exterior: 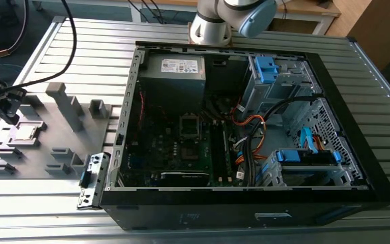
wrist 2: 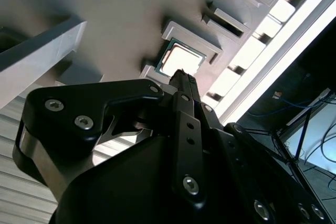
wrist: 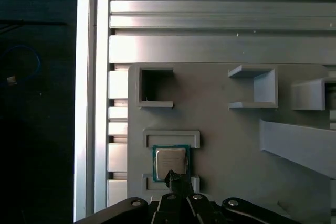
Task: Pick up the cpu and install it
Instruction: 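Pick up the cpu and move it towards the insertion slot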
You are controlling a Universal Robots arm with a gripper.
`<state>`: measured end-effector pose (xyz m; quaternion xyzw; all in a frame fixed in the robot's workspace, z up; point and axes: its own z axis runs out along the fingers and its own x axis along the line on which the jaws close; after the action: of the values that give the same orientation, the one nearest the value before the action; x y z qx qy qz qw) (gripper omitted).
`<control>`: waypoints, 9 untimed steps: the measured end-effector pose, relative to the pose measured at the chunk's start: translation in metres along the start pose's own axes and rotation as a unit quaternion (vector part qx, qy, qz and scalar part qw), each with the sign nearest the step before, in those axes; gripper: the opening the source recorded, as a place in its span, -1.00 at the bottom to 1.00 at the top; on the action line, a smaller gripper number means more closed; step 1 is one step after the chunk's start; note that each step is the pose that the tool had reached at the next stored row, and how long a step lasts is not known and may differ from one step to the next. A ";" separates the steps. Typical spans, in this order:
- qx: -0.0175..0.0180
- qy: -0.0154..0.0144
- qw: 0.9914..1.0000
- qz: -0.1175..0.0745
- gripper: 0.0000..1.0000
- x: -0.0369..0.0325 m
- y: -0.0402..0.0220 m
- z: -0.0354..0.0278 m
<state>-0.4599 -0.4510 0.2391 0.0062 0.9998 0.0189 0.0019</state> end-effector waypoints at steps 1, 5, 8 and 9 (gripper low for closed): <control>0.000 0.000 1.000 0.000 -0.79 -0.0004 0.0000 0.0000; 0.000 0.000 1.000 0.000 -0.79 -0.0017 0.0000 0.0002; 0.000 0.000 1.000 0.000 -0.79 -0.0028 0.0000 0.0003; 0.000 0.000 1.000 0.000 -0.79 -0.0031 0.0000 0.0003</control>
<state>-0.4567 -0.4510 0.2388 0.0062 0.9998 0.0188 0.0019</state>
